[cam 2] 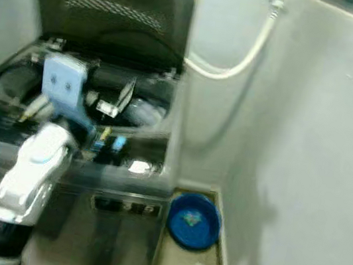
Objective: Clothes washing
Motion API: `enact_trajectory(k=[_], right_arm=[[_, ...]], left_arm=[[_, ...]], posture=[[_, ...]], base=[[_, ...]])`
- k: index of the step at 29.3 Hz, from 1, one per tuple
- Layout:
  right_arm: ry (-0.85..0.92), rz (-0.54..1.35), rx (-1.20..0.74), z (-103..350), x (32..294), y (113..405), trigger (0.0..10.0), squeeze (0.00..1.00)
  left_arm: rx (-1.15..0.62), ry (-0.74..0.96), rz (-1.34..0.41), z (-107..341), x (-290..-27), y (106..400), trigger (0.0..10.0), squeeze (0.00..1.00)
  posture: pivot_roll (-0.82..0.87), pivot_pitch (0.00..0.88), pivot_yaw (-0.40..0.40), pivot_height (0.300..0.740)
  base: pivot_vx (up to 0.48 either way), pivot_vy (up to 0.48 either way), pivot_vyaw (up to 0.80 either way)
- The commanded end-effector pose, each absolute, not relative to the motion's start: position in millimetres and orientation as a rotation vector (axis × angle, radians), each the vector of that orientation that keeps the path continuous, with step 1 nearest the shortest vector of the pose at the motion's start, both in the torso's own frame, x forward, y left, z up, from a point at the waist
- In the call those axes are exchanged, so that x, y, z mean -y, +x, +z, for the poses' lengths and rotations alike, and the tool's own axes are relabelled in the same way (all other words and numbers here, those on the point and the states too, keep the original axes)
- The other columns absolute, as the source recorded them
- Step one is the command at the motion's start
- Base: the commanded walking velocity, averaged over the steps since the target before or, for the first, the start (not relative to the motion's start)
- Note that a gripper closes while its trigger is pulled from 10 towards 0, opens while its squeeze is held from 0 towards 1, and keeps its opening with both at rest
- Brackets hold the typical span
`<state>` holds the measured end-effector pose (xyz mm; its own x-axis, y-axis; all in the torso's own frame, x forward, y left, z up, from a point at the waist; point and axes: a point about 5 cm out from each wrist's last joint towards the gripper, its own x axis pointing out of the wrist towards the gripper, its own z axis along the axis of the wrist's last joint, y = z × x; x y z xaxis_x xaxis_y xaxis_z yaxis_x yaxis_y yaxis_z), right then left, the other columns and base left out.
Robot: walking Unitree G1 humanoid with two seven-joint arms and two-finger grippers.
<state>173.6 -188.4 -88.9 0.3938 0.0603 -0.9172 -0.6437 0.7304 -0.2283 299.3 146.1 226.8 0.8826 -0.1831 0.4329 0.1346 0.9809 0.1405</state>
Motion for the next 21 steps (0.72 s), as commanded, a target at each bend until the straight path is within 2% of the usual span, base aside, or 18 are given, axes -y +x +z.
enact_trajectory(k=[1,21], right_arm=[[-0.633,0.481,-1.088,-88.4,191.1,174.0,10.0,0.0],[-0.647,0.496,-1.087,-87.7,193.5,174.4,10.0,0.0]], left_arm=[[0.474,0.101,-0.183,232.7,-141.5,300.0,10.0,0.0],[0.339,0.085,-0.198,194.5,-139.5,292.7,10.0,0.0]], posture=[[0.21,0.0,-0.104,0.74],[0.21,0.0,-0.104,0.74]], base=[[-0.326,0.0,0.0],[-0.326,0.0,0.0]])
